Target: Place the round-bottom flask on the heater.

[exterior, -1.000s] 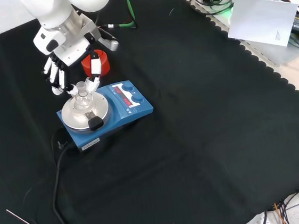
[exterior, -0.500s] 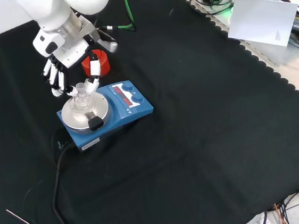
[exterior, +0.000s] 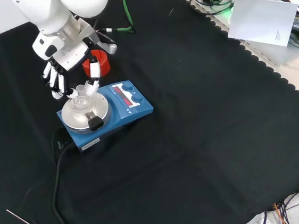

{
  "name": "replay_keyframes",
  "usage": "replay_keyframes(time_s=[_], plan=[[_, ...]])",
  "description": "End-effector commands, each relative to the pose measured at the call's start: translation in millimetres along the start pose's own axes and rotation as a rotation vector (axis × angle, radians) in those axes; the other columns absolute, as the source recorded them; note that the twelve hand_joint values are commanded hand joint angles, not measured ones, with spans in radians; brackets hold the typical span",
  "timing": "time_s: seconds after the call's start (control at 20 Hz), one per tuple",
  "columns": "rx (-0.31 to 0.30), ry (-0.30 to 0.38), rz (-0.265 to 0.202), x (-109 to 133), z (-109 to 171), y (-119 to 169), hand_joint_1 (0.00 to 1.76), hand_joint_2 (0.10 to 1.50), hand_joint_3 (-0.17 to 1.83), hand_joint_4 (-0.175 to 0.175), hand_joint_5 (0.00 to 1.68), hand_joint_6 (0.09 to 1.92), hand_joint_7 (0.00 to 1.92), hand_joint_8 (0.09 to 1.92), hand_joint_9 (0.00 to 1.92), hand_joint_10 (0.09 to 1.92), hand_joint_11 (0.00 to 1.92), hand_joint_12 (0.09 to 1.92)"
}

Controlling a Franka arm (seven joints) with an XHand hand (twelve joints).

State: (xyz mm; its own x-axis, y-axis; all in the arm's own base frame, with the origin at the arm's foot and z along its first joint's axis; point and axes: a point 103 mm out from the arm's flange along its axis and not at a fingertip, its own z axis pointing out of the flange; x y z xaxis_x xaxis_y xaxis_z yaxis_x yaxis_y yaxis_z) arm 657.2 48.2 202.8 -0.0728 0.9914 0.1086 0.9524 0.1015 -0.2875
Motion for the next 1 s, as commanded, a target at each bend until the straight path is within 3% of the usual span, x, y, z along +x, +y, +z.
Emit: replay_keyframes(time_s=[0.05,0.25,0.7,1.0], plan=[[0.018,0.038,-0.028,-4,1,0,0.85,0.74,0.57,0.044,0.9,0.91,0.46,0.62,0.62,0.59,0.31,1.3],[0.016,0.03,-0.039,-2,-1,-1,0.76,0.62,0.68,0.012,0.77,0.88,0.44,0.63,0.6,0.61,0.29,1.3],[-0.002,0.037,-0.044,0,-9,-10,0.73,0.58,0.67,0.01,0.64,0.83,0.42,0.63,0.59,0.62,0.26,1.31],[-0.029,0.041,-0.041,0,-20,-25,0.71,0.59,0.65,-0.001,0.46,0.71,0.41,0.64,0.58,0.62,0.25,1.32]])
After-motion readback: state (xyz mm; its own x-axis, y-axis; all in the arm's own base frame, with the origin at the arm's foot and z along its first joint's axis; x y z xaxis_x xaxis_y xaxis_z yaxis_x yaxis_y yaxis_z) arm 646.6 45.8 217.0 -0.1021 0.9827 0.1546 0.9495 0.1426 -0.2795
